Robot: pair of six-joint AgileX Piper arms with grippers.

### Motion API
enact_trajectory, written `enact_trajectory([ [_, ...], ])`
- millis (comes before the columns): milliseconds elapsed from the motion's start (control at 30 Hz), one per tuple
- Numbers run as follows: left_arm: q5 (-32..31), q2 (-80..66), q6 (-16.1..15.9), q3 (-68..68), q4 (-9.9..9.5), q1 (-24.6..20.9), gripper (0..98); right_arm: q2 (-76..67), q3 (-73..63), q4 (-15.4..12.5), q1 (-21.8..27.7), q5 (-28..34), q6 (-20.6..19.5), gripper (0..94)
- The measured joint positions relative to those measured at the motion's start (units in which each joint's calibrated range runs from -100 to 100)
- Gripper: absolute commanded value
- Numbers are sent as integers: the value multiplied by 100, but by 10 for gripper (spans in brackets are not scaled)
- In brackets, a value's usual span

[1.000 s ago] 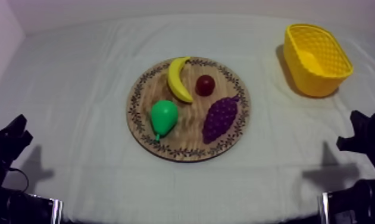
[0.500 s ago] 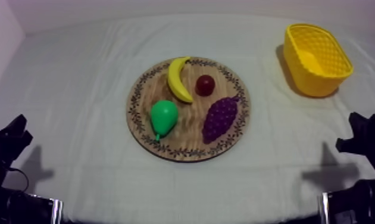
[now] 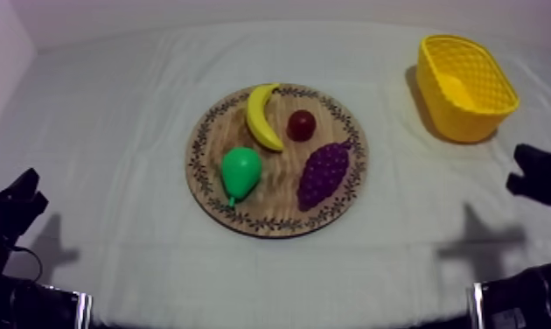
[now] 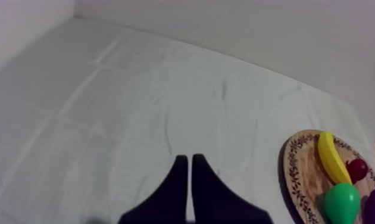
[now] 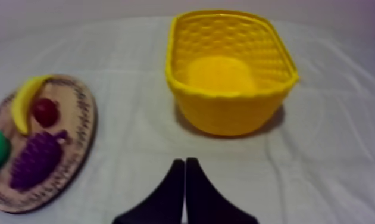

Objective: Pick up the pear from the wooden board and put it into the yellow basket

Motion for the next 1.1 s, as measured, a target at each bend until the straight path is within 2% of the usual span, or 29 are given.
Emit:
enact_trajectory([
  [100, 0, 0, 0, 0, 0, 0, 1, 672, -910, -139, -204, 547, -140, 3],
  [433, 0, 0, 0, 0, 0, 0, 1, 3070, -4286, -863, -943, 2841, -141, 3],
  [600, 0, 0, 0, 0, 0, 0, 1, 4169, -5674, -907, -1476, 3800, -378, 3],
  [667, 0, 0, 0, 0, 0, 0, 1, 4556, -6078, -907, -1687, 3956, -484, 3],
  [800, 0, 0, 0, 0, 0, 0, 1, 5147, -6461, -986, -2089, 3837, -694, 3],
  [967, 0, 0, 0, 0, 0, 0, 1, 5799, -6582, -752, -2647, 3539, -1056, 2],
  [1100, 0, 0, 0, 0, 0, 0, 1, 6299, -6705, -715, -2978, 3447, -1271, 3],
])
